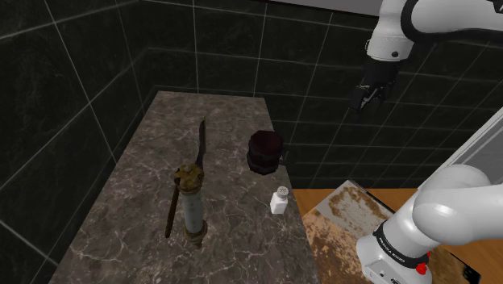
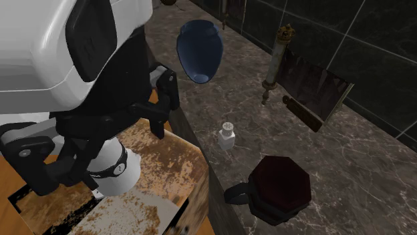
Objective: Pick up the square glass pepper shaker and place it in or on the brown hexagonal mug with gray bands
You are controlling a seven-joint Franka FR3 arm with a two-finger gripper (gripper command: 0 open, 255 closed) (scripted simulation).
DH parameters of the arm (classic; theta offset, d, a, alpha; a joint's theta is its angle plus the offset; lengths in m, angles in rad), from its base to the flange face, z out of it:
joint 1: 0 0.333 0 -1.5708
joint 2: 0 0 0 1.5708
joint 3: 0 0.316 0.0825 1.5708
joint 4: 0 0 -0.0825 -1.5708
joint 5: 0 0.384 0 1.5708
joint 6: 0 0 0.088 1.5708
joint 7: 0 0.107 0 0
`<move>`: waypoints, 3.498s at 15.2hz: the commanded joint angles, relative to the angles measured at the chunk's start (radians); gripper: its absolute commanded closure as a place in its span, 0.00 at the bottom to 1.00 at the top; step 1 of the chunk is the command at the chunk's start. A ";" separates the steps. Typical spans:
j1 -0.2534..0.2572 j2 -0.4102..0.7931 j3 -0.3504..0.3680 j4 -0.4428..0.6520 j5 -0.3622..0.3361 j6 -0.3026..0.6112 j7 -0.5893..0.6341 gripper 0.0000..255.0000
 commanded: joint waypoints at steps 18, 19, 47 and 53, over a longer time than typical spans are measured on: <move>0.139 0.069 0.335 -0.263 0.356 0.396 0.408 0.00; 0.146 0.090 0.358 -0.266 0.375 0.427 0.431 0.00; 0.175 0.341 0.547 -0.303 0.489 0.764 0.574 1.00; 0.176 0.318 0.538 -0.290 0.486 0.728 0.576 1.00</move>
